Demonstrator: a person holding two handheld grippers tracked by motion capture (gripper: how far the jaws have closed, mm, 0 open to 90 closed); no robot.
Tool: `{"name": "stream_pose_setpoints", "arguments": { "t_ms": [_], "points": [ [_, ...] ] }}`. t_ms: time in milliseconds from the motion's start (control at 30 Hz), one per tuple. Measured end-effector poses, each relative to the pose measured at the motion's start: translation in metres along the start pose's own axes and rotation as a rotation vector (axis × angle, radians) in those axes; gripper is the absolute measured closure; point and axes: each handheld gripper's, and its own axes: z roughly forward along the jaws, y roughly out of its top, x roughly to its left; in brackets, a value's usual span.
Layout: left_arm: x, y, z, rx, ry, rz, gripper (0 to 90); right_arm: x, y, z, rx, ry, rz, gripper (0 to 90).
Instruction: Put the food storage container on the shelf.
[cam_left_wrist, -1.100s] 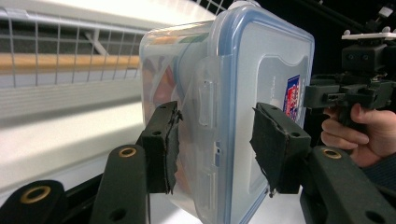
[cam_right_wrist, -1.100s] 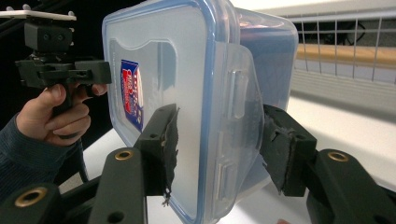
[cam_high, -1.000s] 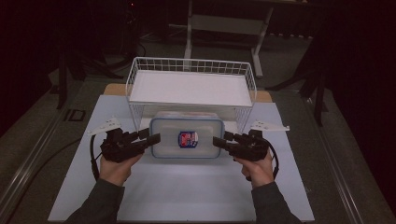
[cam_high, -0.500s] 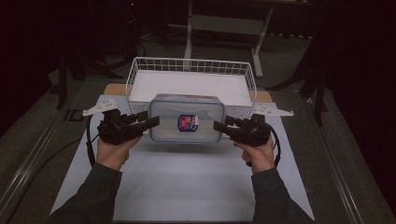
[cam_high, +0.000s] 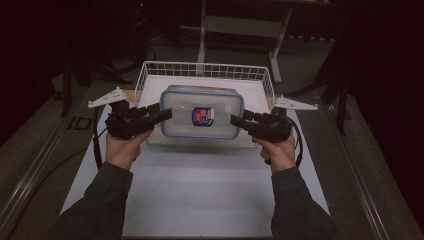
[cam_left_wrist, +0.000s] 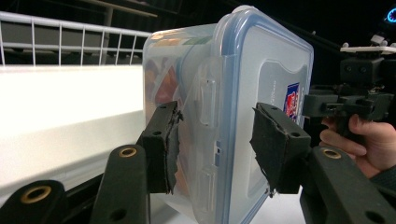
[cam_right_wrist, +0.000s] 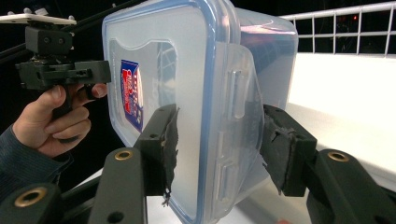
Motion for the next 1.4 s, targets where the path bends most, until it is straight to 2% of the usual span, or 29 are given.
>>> {"name": "stream_pose_setpoints", "arguments": {
  "t_ms": [367, 567, 700, 933, 1400],
  "points": [
    [0.004, 0.018, 0.006, -0.042, 0.007, 0.004, 52.1, -0.008, 0.018, 0.005, -0.028, 0.006, -0.001, 48.5],
    [0.014, 0.024, 0.013, -0.055, 0.006, -0.022, 52.1, -0.014, 0.027, 0.01, -0.018, -0.003, 0.015, 48.5],
    [0.019, 0.029, 0.016, -0.055, 0.004, -0.023, 52.1, -0.019, 0.03, 0.015, -0.017, -0.002, 0.028, 48.5],
    [0.029, 0.027, 0.023, -0.057, 0.006, -0.051, 52.0, -0.026, 0.034, 0.021, -0.002, -0.009, 0.04, 48.4],
    [0.048, 0.022, 0.04, -0.045, 0.022, -0.11, 51.7, -0.046, 0.036, 0.033, 0.016, -0.032, 0.101, 48.5]
  ]
}}
